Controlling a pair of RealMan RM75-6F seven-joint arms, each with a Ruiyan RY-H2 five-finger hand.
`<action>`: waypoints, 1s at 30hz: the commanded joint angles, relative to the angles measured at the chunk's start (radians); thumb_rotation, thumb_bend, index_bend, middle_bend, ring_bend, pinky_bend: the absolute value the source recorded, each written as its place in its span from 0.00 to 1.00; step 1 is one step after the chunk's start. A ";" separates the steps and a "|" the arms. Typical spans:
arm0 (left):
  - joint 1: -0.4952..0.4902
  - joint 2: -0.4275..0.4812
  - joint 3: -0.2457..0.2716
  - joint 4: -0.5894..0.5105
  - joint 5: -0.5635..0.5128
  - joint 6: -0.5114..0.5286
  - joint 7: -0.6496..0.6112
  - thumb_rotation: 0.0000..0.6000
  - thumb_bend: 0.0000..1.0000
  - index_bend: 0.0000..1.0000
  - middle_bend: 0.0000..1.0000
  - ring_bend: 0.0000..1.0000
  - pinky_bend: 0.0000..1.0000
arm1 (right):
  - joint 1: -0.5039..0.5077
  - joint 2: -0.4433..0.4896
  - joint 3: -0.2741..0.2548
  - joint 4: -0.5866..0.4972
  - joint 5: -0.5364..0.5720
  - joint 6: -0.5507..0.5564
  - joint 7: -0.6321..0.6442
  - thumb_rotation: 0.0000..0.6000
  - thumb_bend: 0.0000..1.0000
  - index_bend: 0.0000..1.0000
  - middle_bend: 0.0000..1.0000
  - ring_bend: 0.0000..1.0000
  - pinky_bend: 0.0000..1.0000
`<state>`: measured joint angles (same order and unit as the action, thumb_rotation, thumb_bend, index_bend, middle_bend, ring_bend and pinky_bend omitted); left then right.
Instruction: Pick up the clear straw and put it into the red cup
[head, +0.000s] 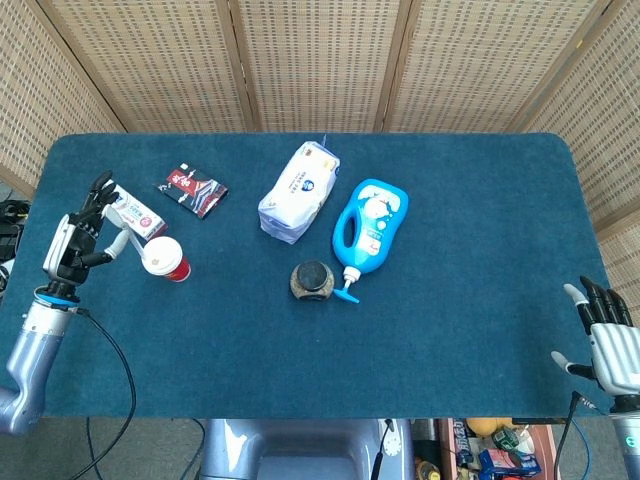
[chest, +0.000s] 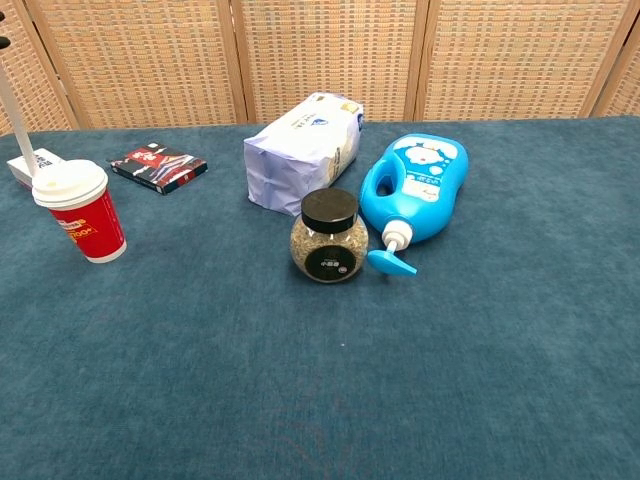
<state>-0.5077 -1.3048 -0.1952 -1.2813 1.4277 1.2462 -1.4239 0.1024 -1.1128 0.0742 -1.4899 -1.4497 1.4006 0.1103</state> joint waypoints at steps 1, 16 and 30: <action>-0.004 -0.010 -0.005 0.011 0.001 -0.007 -0.004 1.00 0.43 0.60 0.00 0.00 0.00 | 0.000 -0.001 0.000 0.001 0.000 -0.001 0.000 1.00 0.00 0.00 0.00 0.00 0.00; -0.006 -0.026 -0.004 0.011 0.022 -0.022 -0.032 1.00 0.43 0.60 0.00 0.00 0.00 | 0.004 -0.001 0.001 0.006 0.008 -0.012 0.005 1.00 0.00 0.00 0.00 0.00 0.00; 0.001 -0.042 0.000 0.046 0.028 -0.023 -0.059 1.00 0.43 0.60 0.00 0.00 0.00 | 0.004 -0.003 0.001 0.008 0.009 -0.012 0.005 1.00 0.00 0.00 0.00 0.00 0.00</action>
<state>-0.5076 -1.3462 -0.1964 -1.2364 1.4550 1.2231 -1.4812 0.1065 -1.1160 0.0757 -1.4817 -1.4406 1.3888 0.1152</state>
